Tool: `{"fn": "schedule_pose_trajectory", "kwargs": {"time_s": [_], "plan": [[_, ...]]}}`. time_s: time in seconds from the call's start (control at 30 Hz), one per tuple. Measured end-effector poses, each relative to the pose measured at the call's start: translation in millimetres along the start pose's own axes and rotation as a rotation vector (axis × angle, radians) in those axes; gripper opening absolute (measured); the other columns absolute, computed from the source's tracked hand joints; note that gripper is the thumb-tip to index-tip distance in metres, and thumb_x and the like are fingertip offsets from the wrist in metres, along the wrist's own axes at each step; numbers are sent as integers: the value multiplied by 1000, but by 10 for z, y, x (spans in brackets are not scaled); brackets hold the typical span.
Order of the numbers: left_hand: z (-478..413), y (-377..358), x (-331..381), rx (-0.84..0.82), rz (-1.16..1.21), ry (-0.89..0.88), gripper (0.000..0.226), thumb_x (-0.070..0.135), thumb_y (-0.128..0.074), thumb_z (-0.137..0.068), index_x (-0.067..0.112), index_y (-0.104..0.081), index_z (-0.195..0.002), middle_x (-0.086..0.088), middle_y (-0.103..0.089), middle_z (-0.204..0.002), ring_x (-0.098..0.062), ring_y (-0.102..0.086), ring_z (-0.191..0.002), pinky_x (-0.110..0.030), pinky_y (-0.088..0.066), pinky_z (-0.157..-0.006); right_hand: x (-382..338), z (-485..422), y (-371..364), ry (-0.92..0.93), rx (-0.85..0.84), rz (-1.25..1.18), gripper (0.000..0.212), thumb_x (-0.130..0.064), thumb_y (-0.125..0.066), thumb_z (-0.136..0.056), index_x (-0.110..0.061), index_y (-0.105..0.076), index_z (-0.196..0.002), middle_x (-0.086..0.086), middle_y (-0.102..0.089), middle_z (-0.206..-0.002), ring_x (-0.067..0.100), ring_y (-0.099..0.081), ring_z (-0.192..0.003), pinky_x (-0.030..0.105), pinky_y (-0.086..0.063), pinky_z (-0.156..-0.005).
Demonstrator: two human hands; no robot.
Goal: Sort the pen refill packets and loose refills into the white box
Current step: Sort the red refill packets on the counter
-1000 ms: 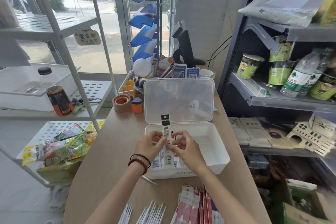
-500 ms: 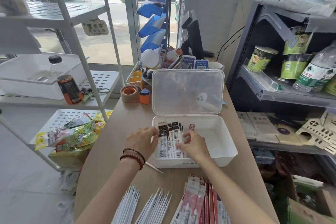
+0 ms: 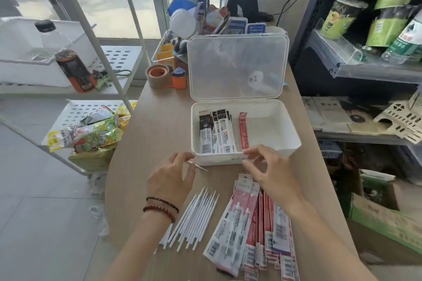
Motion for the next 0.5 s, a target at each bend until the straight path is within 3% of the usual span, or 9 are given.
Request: {"fn": "schedule_pose_trajectory", "kwargs": {"time_s": [0.1,0.2,0.3,0.37,0.5], "plan": [[353,-194,75,-85,70,16,14,31,-60,-86,28,-63,-100,15,-65,-96,-9,-62,-78,-26,-49,-66,240,381,19,-100,-23,28,16,-33,-66,-89,-31,-64,-105,-19,-62,-101,-3,-58,-92,18,-49,-88],[667,-395,199,-242,118,-7,19,34,-56,-89,31,-61,-107,19,-62,-101,-1,-57,-81,-16,-47,-69,450,704,27,-209,-11,72,18,-36,-66,-89,-36,-62,-106,-21,-57,-107,-3,-54,-101,24,-50,-90],[823,-519,301,-337,185,-29,26,36,-53,-91,27,-57,-116,15,-63,-109,0,-57,-90,-15,-49,-80,577,928,47,-303,9,121,26,-40,-64,-89,-35,-58,-114,-17,-55,-114,-2,-49,-103,8,-36,-78],[866,-572,366,-404,194,-30,33,40,-49,-92,27,-51,-123,16,-58,-115,1,-54,-99,-14,-45,-89,634,1034,54,-376,10,114,34,-42,-64,-88,-35,-55,-120,-16,-52,-118,-2,-47,-104,4,-30,-70],[937,-680,512,-451,178,-37,43,45,-46,-92,27,-43,-131,13,-50,-128,-1,-48,-112,-16,-40,-99,713,1169,13,-464,7,76,49,-49,-66,-84,-37,-48,-128,-16,-45,-126,-2,-42,-107,15,-36,-84]]}}
Point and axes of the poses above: each hand's wrist, its own z-axis away from the middle knuckle, its own y-axis out of the back of the hand, x = y × z, the point moved 4 cm from there along -z, towards the middle knuckle
